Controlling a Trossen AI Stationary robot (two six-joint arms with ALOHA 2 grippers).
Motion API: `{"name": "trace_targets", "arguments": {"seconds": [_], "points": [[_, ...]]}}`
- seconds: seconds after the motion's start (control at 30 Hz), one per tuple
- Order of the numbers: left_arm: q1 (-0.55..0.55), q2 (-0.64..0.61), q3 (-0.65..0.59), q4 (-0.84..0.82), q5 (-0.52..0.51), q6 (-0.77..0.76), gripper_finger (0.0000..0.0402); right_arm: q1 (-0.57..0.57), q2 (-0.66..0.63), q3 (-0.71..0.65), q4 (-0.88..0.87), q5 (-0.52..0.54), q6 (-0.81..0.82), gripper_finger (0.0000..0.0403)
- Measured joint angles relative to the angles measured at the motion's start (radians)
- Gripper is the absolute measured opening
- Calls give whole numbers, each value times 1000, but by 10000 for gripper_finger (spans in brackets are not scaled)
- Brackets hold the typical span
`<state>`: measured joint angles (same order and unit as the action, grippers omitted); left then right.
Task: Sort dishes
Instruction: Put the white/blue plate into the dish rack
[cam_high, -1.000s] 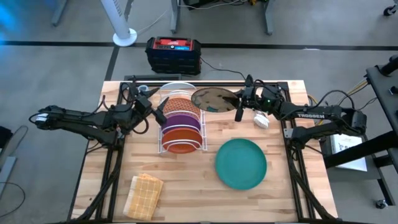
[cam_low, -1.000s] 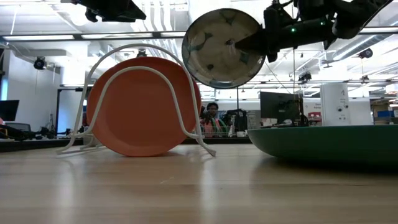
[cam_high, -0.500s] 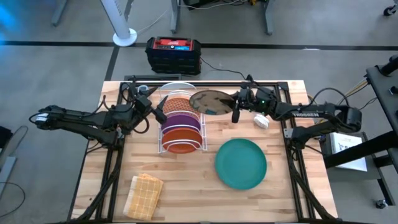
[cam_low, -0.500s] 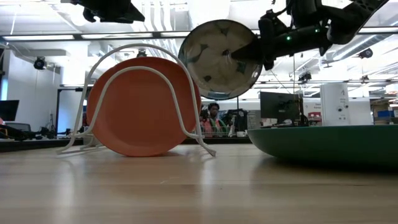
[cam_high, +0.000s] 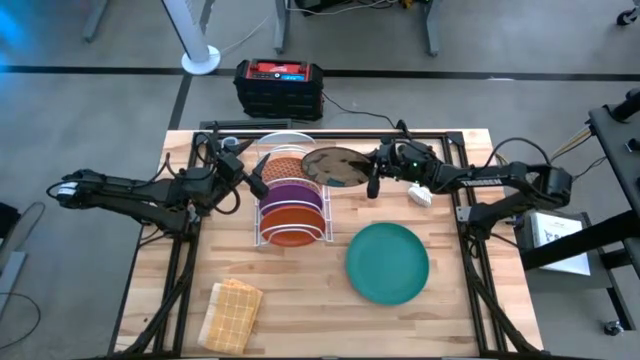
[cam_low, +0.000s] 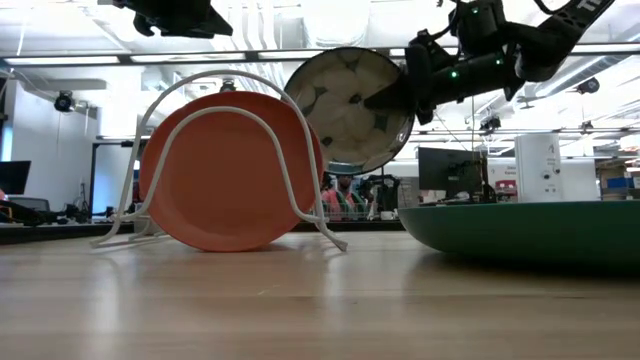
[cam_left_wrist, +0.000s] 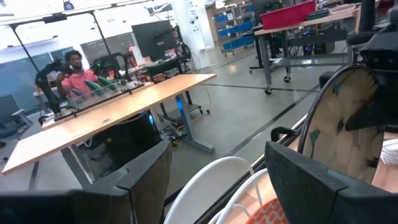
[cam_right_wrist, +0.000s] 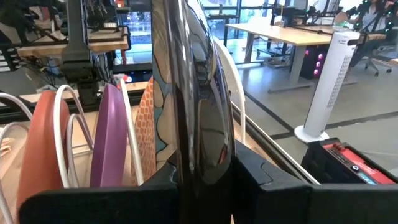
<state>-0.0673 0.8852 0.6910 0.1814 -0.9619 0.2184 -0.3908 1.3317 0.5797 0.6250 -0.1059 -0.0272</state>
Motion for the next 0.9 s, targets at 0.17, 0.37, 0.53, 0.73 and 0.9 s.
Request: {"name": "trace_targets", "arguments": {"seconds": [0.17, 0.37, 0.53, 0.73, 0.9], "points": [[4, 0, 0, -2, 0, 0, 247, 0, 31, 4, 16, -1, 4, 44], [7, 0, 0, -5, 0, 0, 247, 1, 58, 21, 19, -5, 10, 44], [10, 0, 0, -5, 0, 0, 247, 1, 82, 33, 21, -7, 14, 44], [20, 15, 0, -5, 0, 0, 247, 1, 96, 40, 17, -7, 20, 44], [29, 45, 0, -5, 0, 0, 247, 3, 96, 42, 16, -4, 28, 44]]}}
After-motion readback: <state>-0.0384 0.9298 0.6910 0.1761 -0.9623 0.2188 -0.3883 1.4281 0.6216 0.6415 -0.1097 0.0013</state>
